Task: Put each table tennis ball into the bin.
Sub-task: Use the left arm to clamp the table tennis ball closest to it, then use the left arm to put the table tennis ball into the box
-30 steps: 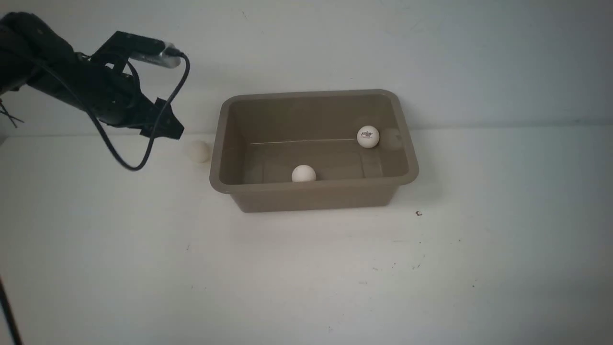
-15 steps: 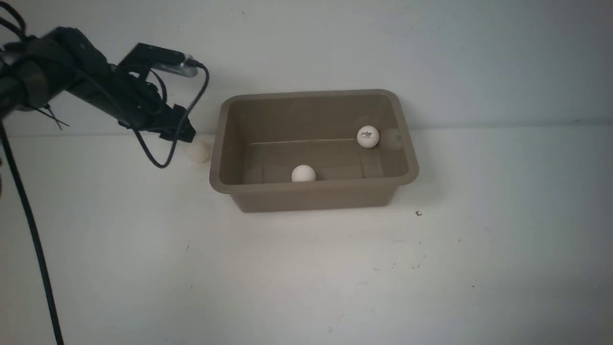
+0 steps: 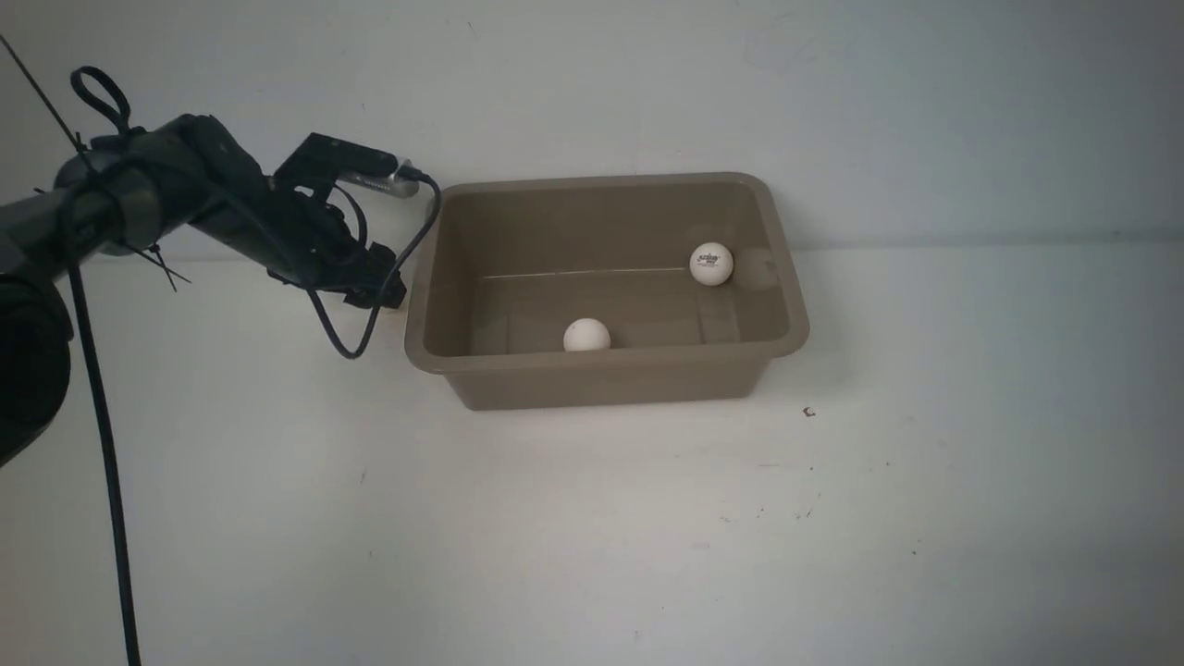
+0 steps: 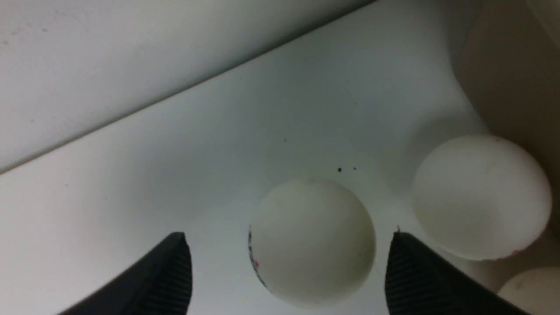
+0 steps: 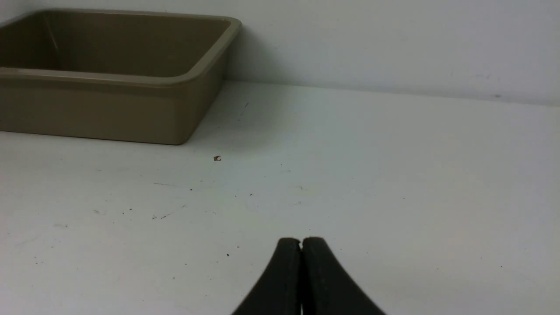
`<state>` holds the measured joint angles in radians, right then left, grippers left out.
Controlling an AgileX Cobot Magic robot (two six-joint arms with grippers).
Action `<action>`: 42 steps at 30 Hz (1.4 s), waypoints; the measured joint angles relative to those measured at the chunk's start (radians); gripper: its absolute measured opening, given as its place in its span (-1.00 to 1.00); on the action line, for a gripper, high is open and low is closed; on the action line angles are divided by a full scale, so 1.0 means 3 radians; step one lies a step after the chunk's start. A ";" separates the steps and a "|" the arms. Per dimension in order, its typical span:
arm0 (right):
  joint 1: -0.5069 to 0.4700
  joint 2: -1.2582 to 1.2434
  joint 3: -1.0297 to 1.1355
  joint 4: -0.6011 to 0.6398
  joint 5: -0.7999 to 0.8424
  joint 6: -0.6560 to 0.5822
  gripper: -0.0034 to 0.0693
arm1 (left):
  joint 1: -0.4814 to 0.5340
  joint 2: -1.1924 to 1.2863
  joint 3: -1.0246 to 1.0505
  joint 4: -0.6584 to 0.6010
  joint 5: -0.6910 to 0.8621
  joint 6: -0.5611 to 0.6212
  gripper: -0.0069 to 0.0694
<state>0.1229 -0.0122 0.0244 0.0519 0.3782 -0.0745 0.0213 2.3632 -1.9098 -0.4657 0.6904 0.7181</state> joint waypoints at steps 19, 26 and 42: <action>0.0000 0.0000 0.0000 0.0000 0.0000 0.0035 -0.95 | -0.0119 0.0021 -0.0006 0.0585 -0.0093 -0.0317 0.10; 0.0000 0.0000 0.0000 0.0000 0.0000 0.0035 -0.95 | -0.0125 -0.0479 -0.0006 0.0781 0.0247 -0.0371 0.10; 0.0000 0.0000 0.0000 0.0000 0.0000 0.0037 -0.95 | -0.0530 -0.0358 -0.0017 -0.1203 0.0582 0.1683 0.10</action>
<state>0.1229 -0.0122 0.0244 0.0519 0.3782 -0.0634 -0.1378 2.2559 -1.9149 -0.8265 0.8649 1.2229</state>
